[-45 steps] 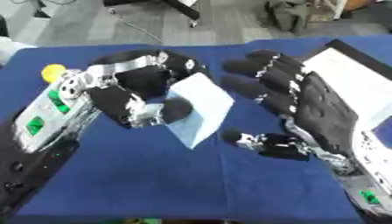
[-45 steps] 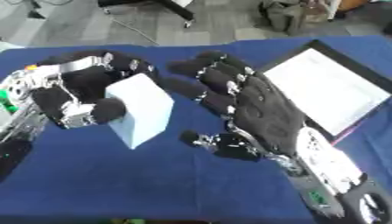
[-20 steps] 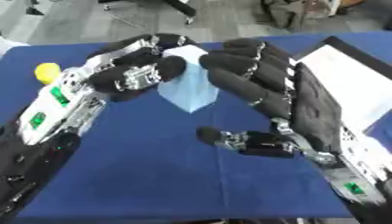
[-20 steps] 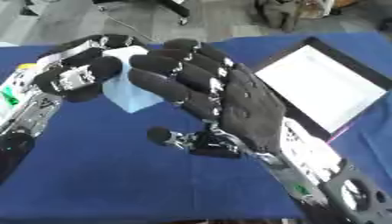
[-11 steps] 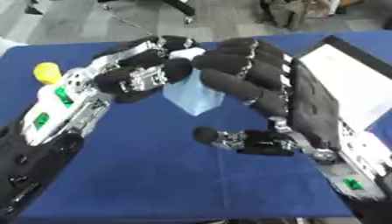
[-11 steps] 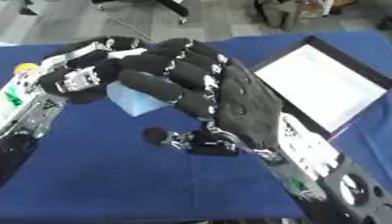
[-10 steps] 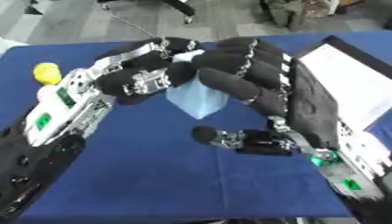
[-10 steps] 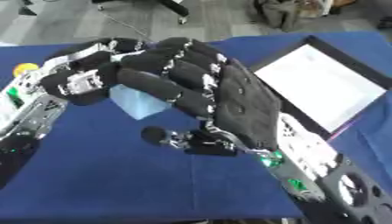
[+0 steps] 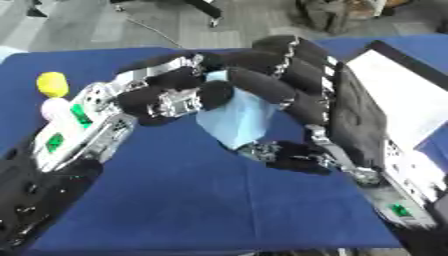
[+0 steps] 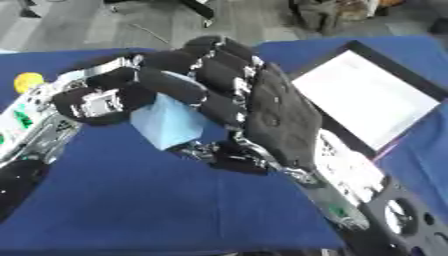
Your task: Pick up the objects with one hand, pass them to the other hand, and then place them into the box on the other side of the table.
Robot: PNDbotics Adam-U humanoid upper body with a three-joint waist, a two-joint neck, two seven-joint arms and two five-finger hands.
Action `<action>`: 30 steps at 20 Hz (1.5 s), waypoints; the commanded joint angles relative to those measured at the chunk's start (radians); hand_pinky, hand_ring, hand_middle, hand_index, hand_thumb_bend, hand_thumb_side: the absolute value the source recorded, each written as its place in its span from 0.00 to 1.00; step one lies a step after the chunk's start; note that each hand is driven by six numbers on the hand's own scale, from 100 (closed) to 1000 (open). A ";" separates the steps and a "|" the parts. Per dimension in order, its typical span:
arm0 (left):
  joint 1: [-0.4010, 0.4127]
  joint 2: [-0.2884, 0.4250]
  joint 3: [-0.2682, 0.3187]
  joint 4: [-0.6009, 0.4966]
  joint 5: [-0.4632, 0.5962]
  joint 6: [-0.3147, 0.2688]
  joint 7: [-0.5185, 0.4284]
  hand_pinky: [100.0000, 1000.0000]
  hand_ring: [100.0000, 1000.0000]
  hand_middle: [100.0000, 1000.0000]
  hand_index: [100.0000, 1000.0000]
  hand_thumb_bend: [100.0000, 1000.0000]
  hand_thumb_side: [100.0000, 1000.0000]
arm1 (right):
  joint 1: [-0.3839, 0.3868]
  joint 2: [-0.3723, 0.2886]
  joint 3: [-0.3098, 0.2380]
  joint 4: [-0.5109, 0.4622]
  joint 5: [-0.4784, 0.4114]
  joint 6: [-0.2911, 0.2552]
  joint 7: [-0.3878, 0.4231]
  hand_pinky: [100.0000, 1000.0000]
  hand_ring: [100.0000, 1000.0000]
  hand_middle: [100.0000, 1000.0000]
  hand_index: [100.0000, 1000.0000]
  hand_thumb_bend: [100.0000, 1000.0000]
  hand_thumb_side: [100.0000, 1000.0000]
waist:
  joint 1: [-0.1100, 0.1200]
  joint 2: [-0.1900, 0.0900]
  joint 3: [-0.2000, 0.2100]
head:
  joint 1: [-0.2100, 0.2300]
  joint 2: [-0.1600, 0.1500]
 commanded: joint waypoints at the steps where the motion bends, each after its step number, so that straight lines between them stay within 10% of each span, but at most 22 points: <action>1: -0.019 0.008 0.003 -0.024 0.006 0.008 0.000 0.77 0.60 0.57 0.59 0.00 0.38 | -0.006 0.001 -0.005 -0.019 0.009 0.022 -0.007 0.65 0.65 0.73 0.88 0.34 0.00 | 0.000 -0.010 -0.001 | 0.001 -0.002; 4: -0.018 0.009 0.005 -0.028 0.011 0.009 0.001 0.77 0.61 0.57 0.59 0.00 0.38 | -0.002 0.003 -0.008 -0.019 -0.002 0.048 -0.031 0.58 0.58 0.63 0.75 0.28 0.00 | 0.000 -0.010 -0.001 | 0.001 -0.002; 6: -0.018 0.009 0.005 -0.031 0.011 0.010 0.000 0.78 0.62 0.58 0.60 0.00 0.38 | 0.001 0.006 -0.011 -0.020 -0.025 0.071 -0.062 0.49 0.50 0.49 0.57 0.01 0.00 | 0.000 -0.010 -0.002 | 0.001 -0.002; 12: -0.015 0.009 -0.001 -0.035 0.007 0.011 -0.017 0.79 0.67 0.64 0.65 0.00 0.41 | 0.009 0.007 -0.013 -0.020 -0.088 0.077 -0.134 0.37 0.40 0.31 0.30 0.00 0.00 | 0.000 -0.010 -0.003 | 0.003 -0.002; 20: -0.015 0.007 0.000 -0.039 0.006 -0.031 -0.080 0.82 0.77 0.77 0.78 0.00 0.69 | 0.015 0.010 -0.015 -0.006 -0.091 0.063 -0.136 0.37 0.40 0.30 0.25 0.00 0.00 | 0.001 -0.010 -0.005 | 0.002 -0.002; 30: -0.022 0.002 0.002 -0.054 0.034 -0.073 -0.146 0.85 0.82 0.82 0.82 0.00 0.76 | 0.021 0.011 -0.014 0.018 -0.079 0.051 -0.131 0.38 0.41 0.30 0.24 0.00 0.00 | 0.001 -0.009 -0.007 | -0.002 -0.002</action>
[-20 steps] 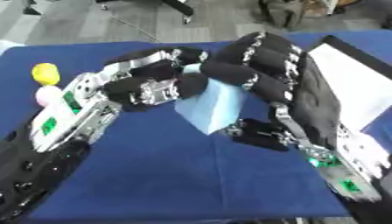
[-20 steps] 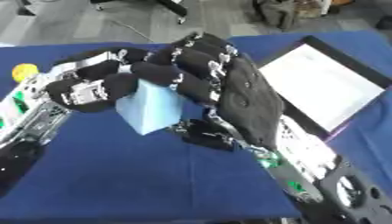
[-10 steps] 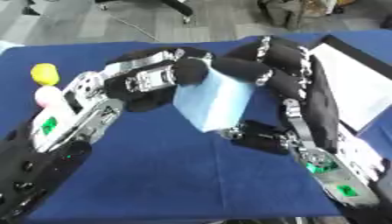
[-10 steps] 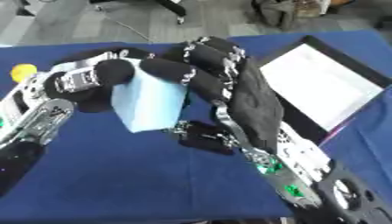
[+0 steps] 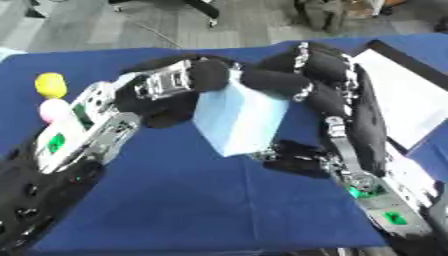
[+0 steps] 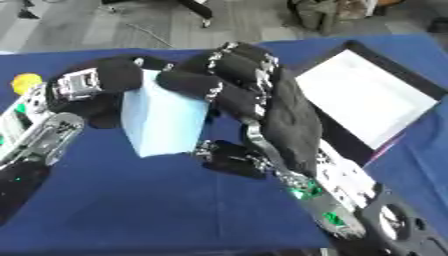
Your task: Pick up the objects with one hand, pass them to the other hand, and then place them into the box on the other side of the table.
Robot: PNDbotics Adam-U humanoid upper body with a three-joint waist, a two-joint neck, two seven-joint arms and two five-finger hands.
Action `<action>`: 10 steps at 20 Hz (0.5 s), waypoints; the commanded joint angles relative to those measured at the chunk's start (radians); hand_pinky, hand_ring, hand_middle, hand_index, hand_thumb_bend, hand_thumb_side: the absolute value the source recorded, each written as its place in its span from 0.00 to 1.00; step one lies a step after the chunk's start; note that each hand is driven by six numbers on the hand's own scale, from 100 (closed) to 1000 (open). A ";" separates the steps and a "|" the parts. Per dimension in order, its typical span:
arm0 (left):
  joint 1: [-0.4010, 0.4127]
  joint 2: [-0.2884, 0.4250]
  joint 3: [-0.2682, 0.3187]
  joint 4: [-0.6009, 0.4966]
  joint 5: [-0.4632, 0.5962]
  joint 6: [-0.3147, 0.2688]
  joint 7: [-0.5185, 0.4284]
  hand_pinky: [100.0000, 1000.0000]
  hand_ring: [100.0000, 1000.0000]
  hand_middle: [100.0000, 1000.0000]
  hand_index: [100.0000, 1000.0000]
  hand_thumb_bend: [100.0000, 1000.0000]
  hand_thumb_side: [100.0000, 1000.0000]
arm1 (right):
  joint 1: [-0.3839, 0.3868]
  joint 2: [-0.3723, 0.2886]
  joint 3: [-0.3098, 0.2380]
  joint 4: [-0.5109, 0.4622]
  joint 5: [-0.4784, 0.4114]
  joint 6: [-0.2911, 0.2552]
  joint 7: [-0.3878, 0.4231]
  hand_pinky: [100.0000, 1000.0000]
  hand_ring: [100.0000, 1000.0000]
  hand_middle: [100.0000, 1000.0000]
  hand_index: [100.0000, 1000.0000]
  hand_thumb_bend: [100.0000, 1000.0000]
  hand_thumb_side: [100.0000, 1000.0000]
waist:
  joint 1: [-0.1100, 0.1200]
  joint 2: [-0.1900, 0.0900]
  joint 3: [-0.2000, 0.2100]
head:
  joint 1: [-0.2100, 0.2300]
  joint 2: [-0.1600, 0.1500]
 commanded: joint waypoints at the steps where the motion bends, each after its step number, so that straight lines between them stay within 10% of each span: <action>1: -0.016 0.007 0.009 -0.034 0.021 -0.014 -0.026 0.85 0.82 0.82 0.82 0.01 0.77 | -0.004 -0.015 -0.025 0.020 0.003 -0.003 0.002 0.38 0.41 0.30 0.24 0.00 0.00 | -0.001 -0.009 0.000 | -0.002 -0.002; 10: -0.019 0.006 0.016 -0.033 0.035 -0.011 -0.012 0.85 0.82 0.82 0.82 0.00 0.81 | -0.007 -0.023 -0.019 0.051 0.022 -0.068 0.013 0.38 0.41 0.30 0.25 0.00 0.00 | -0.002 -0.010 0.001 | -0.004 -0.002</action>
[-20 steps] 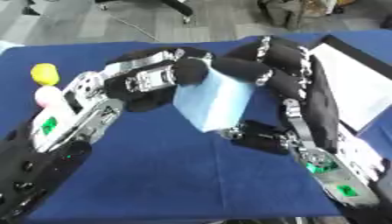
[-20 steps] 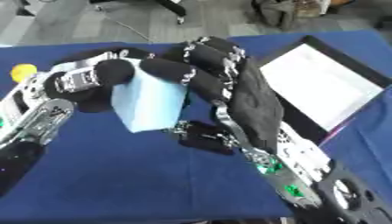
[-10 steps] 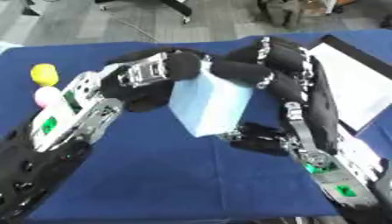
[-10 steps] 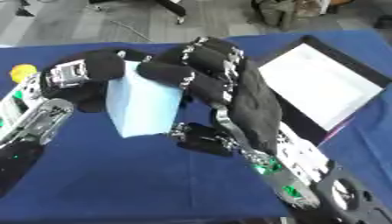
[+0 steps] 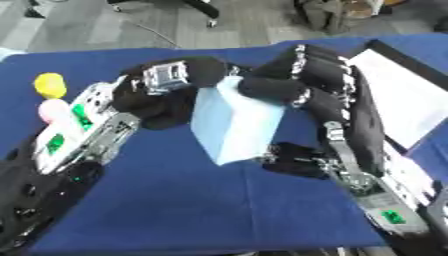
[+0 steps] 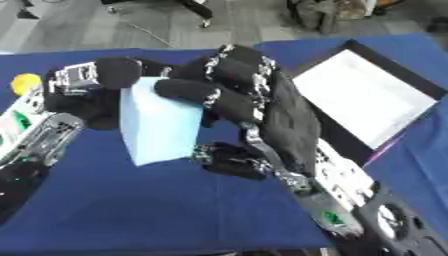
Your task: Pick up the objects with one hand, pass them to the other hand, and then place them into the box on the other side of the table.
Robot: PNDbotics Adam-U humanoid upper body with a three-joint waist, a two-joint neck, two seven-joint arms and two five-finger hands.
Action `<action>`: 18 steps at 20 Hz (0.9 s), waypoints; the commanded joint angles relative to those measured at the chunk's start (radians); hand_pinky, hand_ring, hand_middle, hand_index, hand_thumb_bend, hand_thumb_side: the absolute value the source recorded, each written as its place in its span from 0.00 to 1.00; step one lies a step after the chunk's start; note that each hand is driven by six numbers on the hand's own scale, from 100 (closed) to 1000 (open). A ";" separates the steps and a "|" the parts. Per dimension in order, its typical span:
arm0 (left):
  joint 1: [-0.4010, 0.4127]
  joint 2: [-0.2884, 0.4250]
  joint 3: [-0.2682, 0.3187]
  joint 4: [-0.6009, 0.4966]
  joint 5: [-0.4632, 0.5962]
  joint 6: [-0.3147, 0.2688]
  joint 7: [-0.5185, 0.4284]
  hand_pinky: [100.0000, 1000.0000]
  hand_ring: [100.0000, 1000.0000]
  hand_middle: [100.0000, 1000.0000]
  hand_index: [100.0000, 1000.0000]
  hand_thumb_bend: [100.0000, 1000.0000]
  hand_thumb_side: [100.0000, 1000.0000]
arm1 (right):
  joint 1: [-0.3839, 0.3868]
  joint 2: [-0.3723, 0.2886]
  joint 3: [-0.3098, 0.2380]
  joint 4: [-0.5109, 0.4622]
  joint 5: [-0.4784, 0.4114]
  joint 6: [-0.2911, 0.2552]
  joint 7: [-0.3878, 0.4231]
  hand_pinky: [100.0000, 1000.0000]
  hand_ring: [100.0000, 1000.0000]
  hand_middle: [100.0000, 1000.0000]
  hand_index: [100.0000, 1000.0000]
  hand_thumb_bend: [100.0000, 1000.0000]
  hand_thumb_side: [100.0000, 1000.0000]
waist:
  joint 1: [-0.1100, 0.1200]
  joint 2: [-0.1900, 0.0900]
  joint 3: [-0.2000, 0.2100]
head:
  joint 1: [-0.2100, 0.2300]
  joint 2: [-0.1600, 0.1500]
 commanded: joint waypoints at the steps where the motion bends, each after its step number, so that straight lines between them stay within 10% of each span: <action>1: -0.021 0.003 0.017 -0.035 0.026 -0.007 0.001 0.85 0.82 0.82 0.82 0.00 0.81 | -0.007 -0.023 -0.014 0.038 0.009 -0.017 0.007 0.38 0.41 0.30 0.24 0.00 0.00 | -0.001 -0.010 0.001 | -0.003 -0.002; 18: -0.051 0.001 0.031 0.005 0.004 0.014 0.099 0.84 0.81 0.81 0.81 0.00 0.88 | -0.061 -0.051 -0.001 -0.017 0.004 -0.141 0.048 0.39 0.41 0.30 0.22 0.00 0.00 | 0.001 -0.012 -0.002 | 0.000 -0.002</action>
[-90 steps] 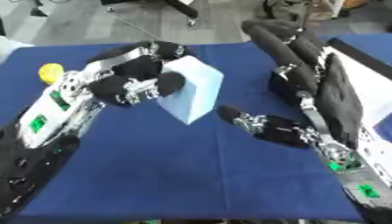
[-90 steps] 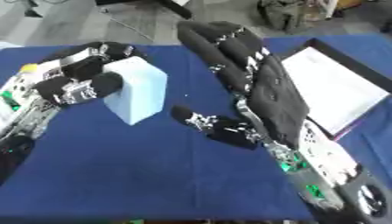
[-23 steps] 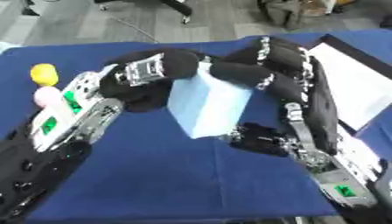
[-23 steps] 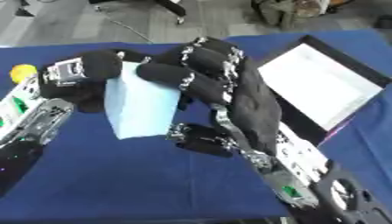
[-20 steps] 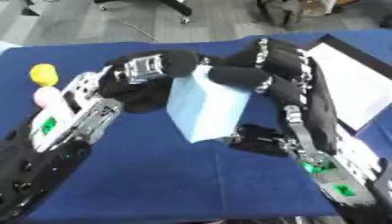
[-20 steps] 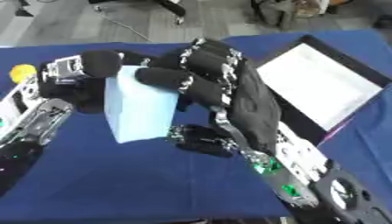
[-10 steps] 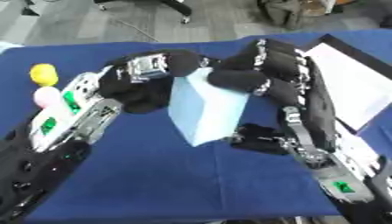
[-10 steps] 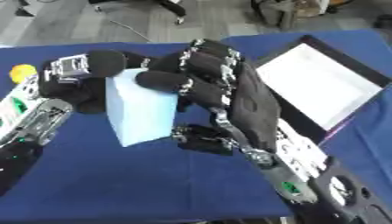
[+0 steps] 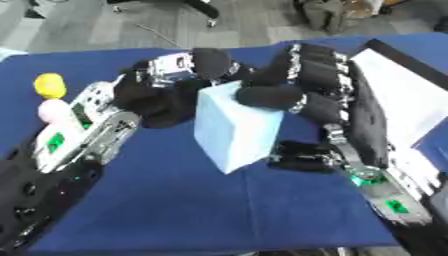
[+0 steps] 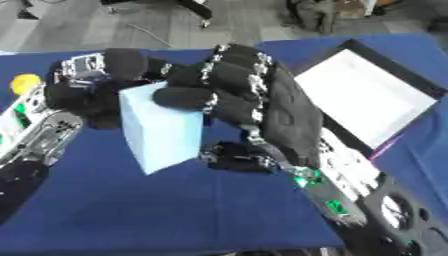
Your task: Pick up the objects with one hand, pass them to the other hand, and then place them into the box on the other side of the table.
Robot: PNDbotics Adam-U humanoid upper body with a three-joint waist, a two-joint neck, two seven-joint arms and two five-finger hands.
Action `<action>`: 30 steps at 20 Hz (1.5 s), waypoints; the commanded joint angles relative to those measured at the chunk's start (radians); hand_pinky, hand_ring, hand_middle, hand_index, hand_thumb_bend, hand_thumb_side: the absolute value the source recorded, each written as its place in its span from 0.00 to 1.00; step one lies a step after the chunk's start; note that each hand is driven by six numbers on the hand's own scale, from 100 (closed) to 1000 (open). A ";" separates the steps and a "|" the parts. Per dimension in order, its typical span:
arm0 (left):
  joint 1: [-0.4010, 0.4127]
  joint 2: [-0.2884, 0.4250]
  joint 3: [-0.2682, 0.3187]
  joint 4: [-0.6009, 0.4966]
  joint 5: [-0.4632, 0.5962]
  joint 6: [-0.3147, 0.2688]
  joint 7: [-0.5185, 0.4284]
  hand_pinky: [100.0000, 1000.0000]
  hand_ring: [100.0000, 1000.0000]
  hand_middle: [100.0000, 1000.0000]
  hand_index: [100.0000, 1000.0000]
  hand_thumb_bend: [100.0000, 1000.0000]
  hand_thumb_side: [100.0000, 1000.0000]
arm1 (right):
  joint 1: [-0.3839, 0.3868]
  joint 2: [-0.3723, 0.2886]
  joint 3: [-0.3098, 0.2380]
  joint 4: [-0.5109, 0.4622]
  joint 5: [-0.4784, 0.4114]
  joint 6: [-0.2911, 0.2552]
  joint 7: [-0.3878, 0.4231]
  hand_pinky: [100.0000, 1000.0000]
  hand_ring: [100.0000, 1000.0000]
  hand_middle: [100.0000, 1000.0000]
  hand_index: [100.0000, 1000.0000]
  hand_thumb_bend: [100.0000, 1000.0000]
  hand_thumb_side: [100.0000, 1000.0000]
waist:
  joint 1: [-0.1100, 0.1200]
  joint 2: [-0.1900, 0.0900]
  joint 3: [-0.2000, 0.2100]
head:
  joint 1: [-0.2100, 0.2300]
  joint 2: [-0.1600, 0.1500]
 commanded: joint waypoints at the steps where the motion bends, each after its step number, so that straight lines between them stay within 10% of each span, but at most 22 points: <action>1: -0.038 0.000 0.031 0.000 -0.001 -0.004 0.034 0.84 0.81 0.81 0.81 0.00 0.88 | -0.019 -0.019 0.016 -0.026 -0.007 -0.027 0.019 0.39 0.41 0.30 0.22 0.00 0.00 | -0.003 -0.012 0.000 | 0.000 -0.002; 19: -0.105 -0.038 0.029 0.165 -0.162 0.001 0.172 0.83 0.82 0.81 0.79 0.00 0.92 | -0.079 -0.031 -0.003 -0.043 -0.050 -0.101 0.028 0.40 0.41 0.30 0.20 0.03 0.00 | -0.009 -0.014 -0.006 | 0.008 -0.002; 30: 0.028 0.058 0.167 0.269 -0.256 -0.105 0.298 0.82 0.82 0.81 0.78 0.00 0.88 | 0.003 -0.153 -0.178 -0.035 0.012 0.051 -0.064 0.41 0.42 0.31 0.21 0.00 0.00 | -0.004 -0.012 -0.006 | -0.047 -0.002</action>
